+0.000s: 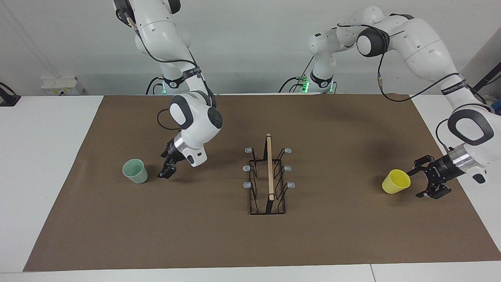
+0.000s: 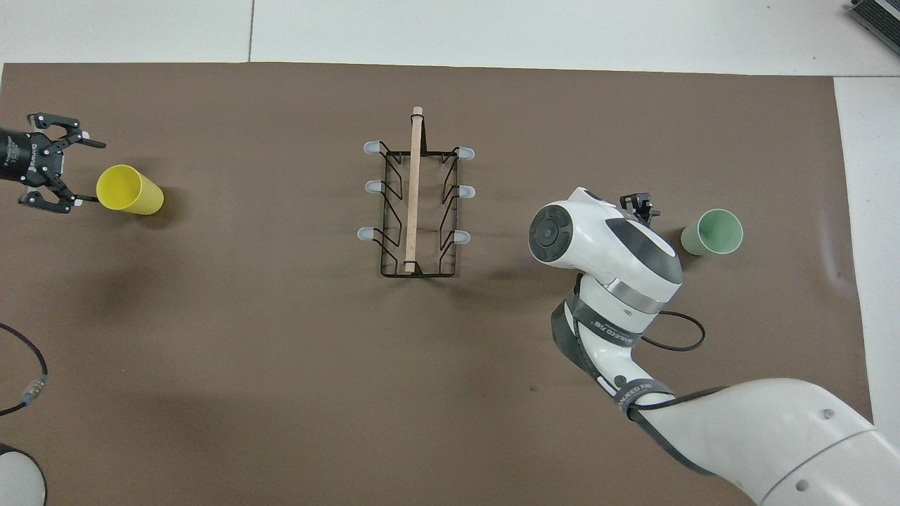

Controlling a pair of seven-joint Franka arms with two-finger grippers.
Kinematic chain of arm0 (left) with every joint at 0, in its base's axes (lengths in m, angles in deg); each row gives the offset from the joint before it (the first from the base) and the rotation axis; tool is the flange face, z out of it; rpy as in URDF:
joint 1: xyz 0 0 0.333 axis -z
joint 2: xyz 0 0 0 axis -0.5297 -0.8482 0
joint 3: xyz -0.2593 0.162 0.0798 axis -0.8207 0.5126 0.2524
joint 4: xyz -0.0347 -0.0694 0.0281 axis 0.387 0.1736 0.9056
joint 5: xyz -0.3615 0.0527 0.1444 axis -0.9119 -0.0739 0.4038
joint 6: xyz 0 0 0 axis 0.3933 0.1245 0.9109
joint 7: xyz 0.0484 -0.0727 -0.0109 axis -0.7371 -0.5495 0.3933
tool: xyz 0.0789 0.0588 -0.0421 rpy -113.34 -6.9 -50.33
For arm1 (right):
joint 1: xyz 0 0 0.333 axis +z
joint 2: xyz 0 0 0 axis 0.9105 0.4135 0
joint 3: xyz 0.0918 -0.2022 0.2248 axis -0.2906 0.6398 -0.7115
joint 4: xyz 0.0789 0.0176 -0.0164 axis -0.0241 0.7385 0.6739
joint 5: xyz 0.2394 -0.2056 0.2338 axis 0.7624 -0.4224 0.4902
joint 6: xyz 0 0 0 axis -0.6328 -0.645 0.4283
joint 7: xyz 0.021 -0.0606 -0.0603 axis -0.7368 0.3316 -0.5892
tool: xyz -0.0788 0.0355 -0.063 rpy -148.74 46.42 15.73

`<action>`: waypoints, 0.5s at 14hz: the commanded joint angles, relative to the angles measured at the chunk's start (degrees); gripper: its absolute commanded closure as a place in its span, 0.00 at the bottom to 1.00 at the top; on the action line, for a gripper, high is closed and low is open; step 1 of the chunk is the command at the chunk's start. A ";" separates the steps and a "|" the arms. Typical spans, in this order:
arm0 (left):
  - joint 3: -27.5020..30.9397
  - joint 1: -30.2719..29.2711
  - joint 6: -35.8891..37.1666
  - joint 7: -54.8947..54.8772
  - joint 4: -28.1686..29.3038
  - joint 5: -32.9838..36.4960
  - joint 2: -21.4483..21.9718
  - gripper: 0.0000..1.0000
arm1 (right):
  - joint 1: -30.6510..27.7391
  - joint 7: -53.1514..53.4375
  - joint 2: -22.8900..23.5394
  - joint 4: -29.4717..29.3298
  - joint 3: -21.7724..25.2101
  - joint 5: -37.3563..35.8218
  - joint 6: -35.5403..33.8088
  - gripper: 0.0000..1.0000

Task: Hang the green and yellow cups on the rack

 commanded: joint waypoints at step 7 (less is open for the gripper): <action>0.21 -0.78 -6.67 2.18 18.61 -12.89 7.17 0.00 | -3.03 -0.10 0.01 2.94 0.02 -5.93 -1.97 0.00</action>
